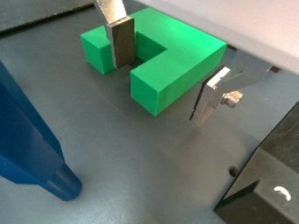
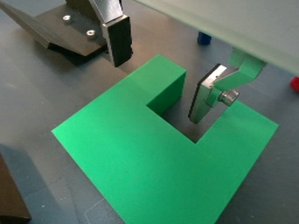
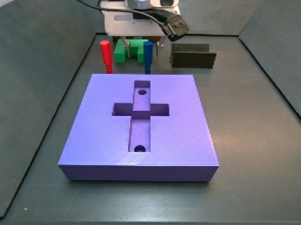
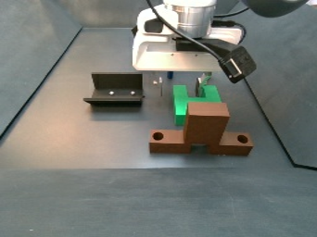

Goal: Pick up the green object. Move up. Place the green object on the fixture. Regrasp the green object. Move to above the board. Insert the green object.
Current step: Pick up the green object.

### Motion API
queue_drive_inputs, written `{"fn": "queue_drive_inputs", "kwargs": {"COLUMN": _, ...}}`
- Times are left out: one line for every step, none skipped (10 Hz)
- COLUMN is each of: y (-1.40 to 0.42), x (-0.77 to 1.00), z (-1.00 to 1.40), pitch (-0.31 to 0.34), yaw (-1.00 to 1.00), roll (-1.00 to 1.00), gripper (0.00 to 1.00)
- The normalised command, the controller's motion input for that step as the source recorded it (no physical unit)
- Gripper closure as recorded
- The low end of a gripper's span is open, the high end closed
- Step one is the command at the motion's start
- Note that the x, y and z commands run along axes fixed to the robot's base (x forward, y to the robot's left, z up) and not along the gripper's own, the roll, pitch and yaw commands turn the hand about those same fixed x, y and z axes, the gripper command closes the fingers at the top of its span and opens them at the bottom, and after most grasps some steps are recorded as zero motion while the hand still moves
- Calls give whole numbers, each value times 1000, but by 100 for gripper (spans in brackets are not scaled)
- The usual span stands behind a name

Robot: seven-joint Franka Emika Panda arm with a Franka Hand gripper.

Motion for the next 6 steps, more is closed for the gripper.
{"fn": "queue_drive_inputs", "kwargs": {"y": 0, "x": 60, "z": -114, "pitch": 0, "yaw": -51, "roll": -70, "gripper": 0}}
{"fn": "queue_drive_inputs", "kwargs": {"y": 0, "x": 0, "z": -37, "pitch": -1, "yaw": 0, "roll": 0, "gripper": 0}}
{"fn": "queue_drive_inputs", "kwargs": {"y": 0, "x": 0, "z": -3, "pitch": 0, "yaw": 0, "roll": -11, "gripper": 0}}
{"fn": "queue_drive_inputs", "kwargs": {"y": 0, "x": 0, "z": -106, "pitch": 0, "yaw": 0, "roll": 0, "gripper": 0}}
{"fn": "queue_drive_inputs", "kwargs": {"y": 0, "x": 0, "z": -146, "pitch": 0, "yaw": 0, "roll": 0, "gripper": 0}}
{"fn": "queue_drive_inputs", "kwargs": {"y": 0, "x": 0, "z": -131, "pitch": 0, "yaw": 0, "roll": 0, "gripper": 0}}
